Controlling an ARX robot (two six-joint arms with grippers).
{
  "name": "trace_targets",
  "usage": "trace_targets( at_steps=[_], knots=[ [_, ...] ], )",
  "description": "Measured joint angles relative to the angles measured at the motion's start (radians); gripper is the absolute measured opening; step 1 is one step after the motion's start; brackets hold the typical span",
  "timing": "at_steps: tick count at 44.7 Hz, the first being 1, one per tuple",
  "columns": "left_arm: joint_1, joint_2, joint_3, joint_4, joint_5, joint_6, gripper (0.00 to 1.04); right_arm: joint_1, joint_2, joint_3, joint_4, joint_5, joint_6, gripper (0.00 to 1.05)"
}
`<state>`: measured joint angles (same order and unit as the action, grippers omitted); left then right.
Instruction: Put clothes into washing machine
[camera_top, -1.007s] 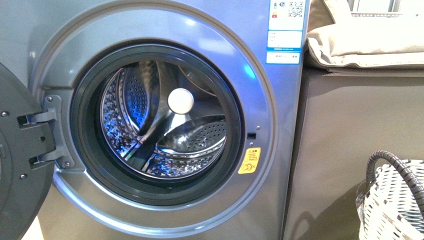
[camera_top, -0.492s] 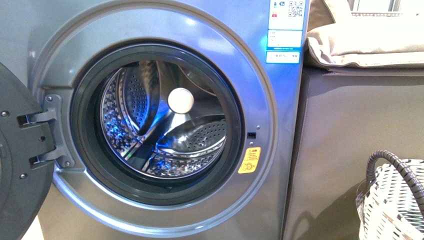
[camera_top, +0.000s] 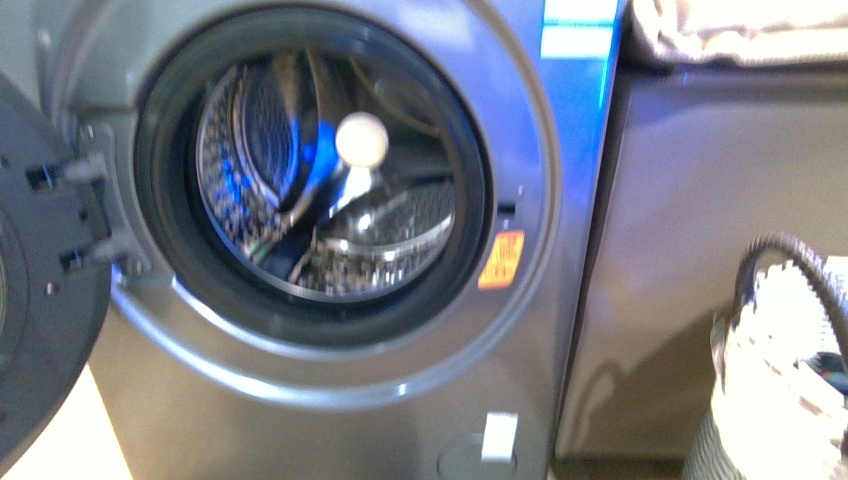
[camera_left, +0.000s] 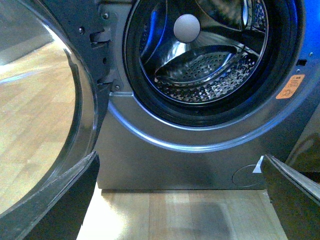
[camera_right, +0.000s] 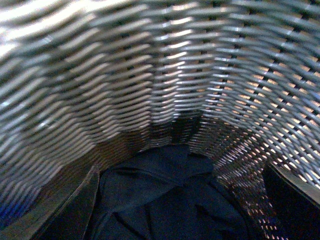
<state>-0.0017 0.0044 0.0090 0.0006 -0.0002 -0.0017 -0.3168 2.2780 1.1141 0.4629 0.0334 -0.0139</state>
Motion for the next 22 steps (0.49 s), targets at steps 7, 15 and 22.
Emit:
trace_targets(
  at_steps=[7,15,22],
  knots=[
    [0.0,0.0,0.0,0.0,0.0,0.0,0.98,-0.014,0.128,0.077,-0.011,0.032,0.012,0.97],
    [0.0,0.0,0.0,0.0,0.0,0.0,0.98,-0.047,0.275,0.154,-0.012,0.067,0.011,0.97],
    [0.0,0.0,0.0,0.0,0.0,0.0,0.98,-0.077,0.399,0.223,-0.014,0.077,0.01,0.97]
  ],
)
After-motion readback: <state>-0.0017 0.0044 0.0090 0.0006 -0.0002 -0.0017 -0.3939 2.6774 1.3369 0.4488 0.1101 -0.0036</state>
